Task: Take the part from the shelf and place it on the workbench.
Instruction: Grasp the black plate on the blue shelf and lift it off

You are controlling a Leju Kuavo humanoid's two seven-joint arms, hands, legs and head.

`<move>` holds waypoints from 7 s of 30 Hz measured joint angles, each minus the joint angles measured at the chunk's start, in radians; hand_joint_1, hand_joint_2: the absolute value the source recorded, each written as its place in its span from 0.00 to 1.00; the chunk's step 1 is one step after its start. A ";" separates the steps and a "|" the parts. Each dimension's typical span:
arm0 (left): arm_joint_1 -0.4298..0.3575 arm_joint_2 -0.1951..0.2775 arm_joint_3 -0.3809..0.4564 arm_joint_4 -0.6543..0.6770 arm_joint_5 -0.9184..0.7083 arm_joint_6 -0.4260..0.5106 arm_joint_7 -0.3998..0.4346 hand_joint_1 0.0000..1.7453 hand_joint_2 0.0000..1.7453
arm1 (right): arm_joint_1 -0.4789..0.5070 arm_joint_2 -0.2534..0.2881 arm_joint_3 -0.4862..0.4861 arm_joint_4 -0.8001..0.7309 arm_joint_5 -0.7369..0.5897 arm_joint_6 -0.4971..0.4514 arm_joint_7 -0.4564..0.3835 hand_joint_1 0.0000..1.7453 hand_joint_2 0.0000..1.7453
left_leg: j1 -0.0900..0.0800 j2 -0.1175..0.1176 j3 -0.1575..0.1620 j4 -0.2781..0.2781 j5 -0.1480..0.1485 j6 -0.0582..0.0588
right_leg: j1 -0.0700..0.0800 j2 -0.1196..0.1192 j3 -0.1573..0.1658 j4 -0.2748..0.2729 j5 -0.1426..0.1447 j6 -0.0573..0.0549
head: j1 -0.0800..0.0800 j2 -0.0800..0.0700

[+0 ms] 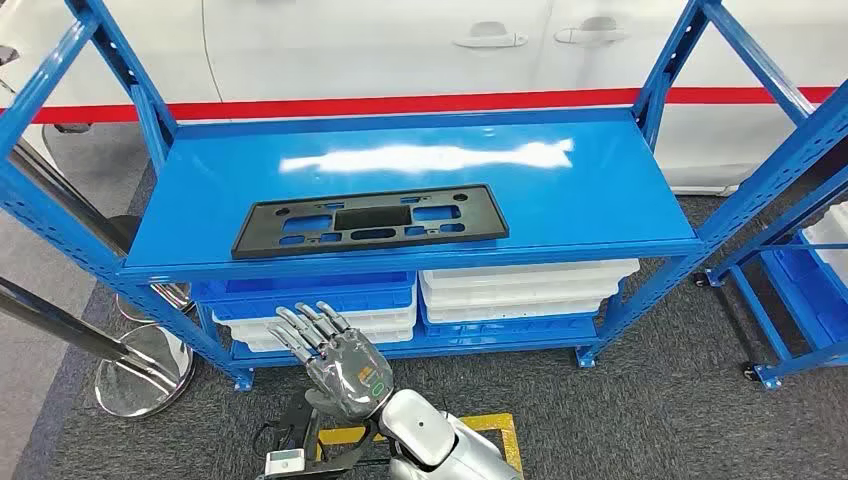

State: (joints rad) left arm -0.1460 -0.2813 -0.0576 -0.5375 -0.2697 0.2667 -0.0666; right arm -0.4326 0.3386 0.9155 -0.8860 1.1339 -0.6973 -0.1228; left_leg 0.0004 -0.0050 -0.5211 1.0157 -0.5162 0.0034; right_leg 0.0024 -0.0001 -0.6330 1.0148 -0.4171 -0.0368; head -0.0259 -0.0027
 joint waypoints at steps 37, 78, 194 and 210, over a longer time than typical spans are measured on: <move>-0.377 -0.082 -1.134 0.037 0.837 0.385 0.072 0.00 0.00 | -0.184 0.024 -0.056 0.100 -0.152 0.041 0.050 0.00 1.00 | 0.013 -0.001 -0.214 0.273 -0.035 -0.020 | -0.014 -0.001 0.023 -0.012 -0.010 0.014 | 0.000 0.000; -0.100 0.268 -0.398 0.100 0.116 0.010 -0.608 0.00 0.00 | -0.049 -0.152 -0.284 -0.262 -0.147 0.232 -0.020 0.00 1.00 | 0.015 0.006 -0.075 -0.003 0.086 0.012 | -0.002 0.007 0.014 0.027 -0.044 0.041 | -0.002 0.000; 0.026 0.257 0.262 0.285 -0.060 -0.190 -0.432 0.00 0.00 | -0.065 -0.129 -0.337 -0.068 -0.163 0.159 -0.082 1.00 1.00 | 0.021 0.001 -0.087 0.110 0.028 -0.035 | -0.008 0.010 0.039 -0.008 -0.023 0.000 | 0.000 0.000; 0.055 0.256 0.337 0.286 -0.066 -0.184 -0.471 0.00 0.00 | 0.106 -0.146 -0.340 -0.535 -0.717 0.314 -0.232 1.00 1.00 | 0.020 0.001 -0.038 -0.017 0.067 0.017 | -0.012 0.008 -0.067 0.238 -0.134 0.050 | 0.000 0.000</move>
State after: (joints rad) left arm -0.0906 -0.0253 0.2789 -0.2517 -0.3361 0.0829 -0.5376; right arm -0.3263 0.1930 0.5760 -1.4211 0.4167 -0.3835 -0.3548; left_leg 0.0205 -0.0036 -0.5588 0.9988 -0.4494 0.0205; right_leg -0.0100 0.0078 -0.7000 1.2526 -0.5511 0.0129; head -0.0256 -0.0027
